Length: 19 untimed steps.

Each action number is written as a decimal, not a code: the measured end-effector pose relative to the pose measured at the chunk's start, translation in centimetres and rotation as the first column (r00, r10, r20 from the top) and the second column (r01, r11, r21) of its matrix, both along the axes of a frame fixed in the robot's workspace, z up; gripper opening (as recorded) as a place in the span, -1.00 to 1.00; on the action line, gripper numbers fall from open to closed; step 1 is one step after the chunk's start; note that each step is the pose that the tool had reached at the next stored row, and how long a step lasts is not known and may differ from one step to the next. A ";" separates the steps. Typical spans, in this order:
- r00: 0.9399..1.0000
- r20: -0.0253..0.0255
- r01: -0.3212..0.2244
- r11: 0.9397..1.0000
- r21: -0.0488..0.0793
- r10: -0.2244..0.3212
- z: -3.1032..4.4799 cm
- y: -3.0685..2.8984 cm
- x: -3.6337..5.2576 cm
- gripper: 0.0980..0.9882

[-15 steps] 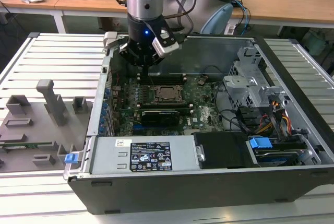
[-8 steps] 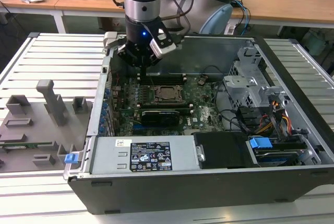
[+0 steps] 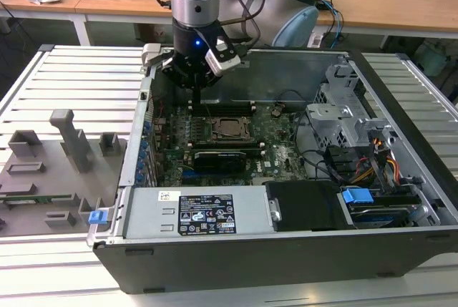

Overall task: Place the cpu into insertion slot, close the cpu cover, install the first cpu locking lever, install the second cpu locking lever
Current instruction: 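Install the first cpu locking lever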

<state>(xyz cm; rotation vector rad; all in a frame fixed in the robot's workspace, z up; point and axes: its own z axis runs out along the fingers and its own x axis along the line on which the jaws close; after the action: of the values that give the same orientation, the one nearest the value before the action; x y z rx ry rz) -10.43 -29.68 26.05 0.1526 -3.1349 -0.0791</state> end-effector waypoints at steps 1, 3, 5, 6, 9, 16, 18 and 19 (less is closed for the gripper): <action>1.000 0.000 0.000 1.000 0.000 0.000 -0.01 0.04 0.00 -0.98; 1.000 0.000 0.000 1.000 0.000 0.000 -0.02 0.19 0.00 -0.98; 1.000 0.000 0.000 1.000 0.000 0.000 -0.02 0.30 0.03 -0.98; 1.000 0.000 0.000 1.000 0.000 0.000 -0.02 0.31 0.07 -0.98; 1.000 0.000 0.000 1.000 0.000 0.000 -0.02 0.31 0.32 -0.98; 1.000 0.000 0.000 1.000 0.000 0.000 -0.03 0.31 1.02 -0.98; 1.000 0.000 0.000 1.000 0.000 0.000 -0.03 0.31 1.18 -0.98; 1.000 0.000 0.000 1.000 0.000 0.000 -0.03 0.31 1.27 -0.98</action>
<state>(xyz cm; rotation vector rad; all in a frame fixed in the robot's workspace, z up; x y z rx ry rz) -9.16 -29.36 26.01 0.1527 -3.1350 -0.0792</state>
